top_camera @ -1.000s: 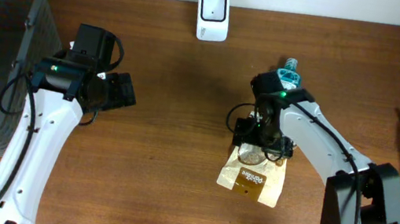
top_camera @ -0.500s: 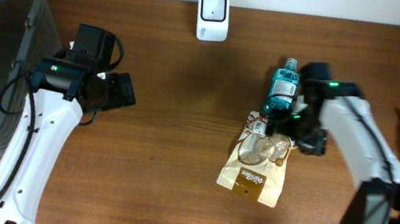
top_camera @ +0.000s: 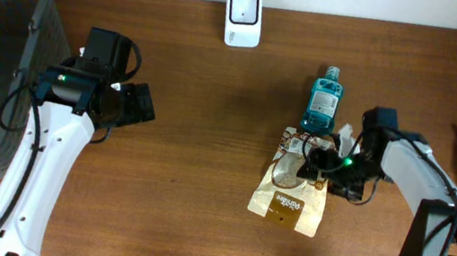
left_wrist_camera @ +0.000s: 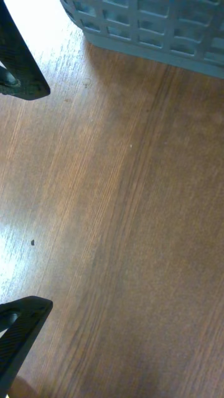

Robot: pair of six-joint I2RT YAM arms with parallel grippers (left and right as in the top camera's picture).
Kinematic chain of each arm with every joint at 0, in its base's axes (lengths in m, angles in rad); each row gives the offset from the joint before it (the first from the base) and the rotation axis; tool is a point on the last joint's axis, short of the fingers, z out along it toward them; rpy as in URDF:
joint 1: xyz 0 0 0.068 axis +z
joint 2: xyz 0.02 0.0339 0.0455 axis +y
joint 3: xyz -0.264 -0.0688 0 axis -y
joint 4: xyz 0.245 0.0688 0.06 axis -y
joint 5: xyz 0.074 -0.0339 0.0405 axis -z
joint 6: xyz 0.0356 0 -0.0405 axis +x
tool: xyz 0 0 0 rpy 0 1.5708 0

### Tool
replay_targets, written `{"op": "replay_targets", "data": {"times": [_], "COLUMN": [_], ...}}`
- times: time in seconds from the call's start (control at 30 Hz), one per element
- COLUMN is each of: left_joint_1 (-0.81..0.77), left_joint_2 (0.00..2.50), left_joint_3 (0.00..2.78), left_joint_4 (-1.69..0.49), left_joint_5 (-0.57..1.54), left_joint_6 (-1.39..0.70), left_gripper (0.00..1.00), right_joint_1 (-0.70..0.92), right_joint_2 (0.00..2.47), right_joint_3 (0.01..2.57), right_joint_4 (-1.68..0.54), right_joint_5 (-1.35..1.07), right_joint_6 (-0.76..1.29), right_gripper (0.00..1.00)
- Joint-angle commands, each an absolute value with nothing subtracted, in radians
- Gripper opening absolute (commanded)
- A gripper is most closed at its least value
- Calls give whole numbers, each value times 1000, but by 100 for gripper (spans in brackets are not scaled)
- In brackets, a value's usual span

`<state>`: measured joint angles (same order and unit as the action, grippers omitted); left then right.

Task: Scan the item barcode
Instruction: 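Grasp the clear plastic bag's edge with the right gripper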

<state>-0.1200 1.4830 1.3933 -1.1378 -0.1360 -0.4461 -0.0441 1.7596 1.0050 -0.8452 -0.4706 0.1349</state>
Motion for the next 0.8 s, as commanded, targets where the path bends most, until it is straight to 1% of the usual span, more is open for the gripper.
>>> {"op": "replay_targets", "data": {"times": [0.0,0.07,0.2,0.3,0.33,0.43,0.47,0.57,0.7,0.77], "left_joint_1": [-115,-115,-115,-115,-115,-115,-115,-115,-115,-115], "left_joint_2": [1471,1471,1471,1471,1471,1471,1471,1471,1471,1471], "left_joint_3": [1403,1403,1403,1403,1403,1403,1403,1403,1403,1403], "left_joint_4": [-1139,-1139,-1139,-1139,-1139,-1139,-1139,-1139,-1139,-1139], "left_joint_5": [-147,-147,-147,-147,-147,-147,-147,-147,-147,-147], "left_joint_6": [-458,-458,-458,-458,-458,-458,-458,-458,-458,-458], "left_gripper": [99,99,99,99,99,99,99,99,99,99], "right_joint_1": [-40,-39,-40,-40,-40,-40,-40,-40,-40,-39], "right_joint_2": [1760,1760,1760,1760,1760,1760,1760,1759,1746,1719], "right_joint_3": [974,974,974,974,976,992,1012,1072,1204,1283], "right_joint_4": [-816,-807,-792,-792,-792,-797,-813,-871,-1014,-1111], "right_joint_5": [-433,-434,-434,-434,-434,-434,-433,-422,-316,-224], "right_joint_6": [174,174,174,174,174,174,173,173,137,136], "right_gripper": [86,75,42,31,24,10,4,4,4,4]}}
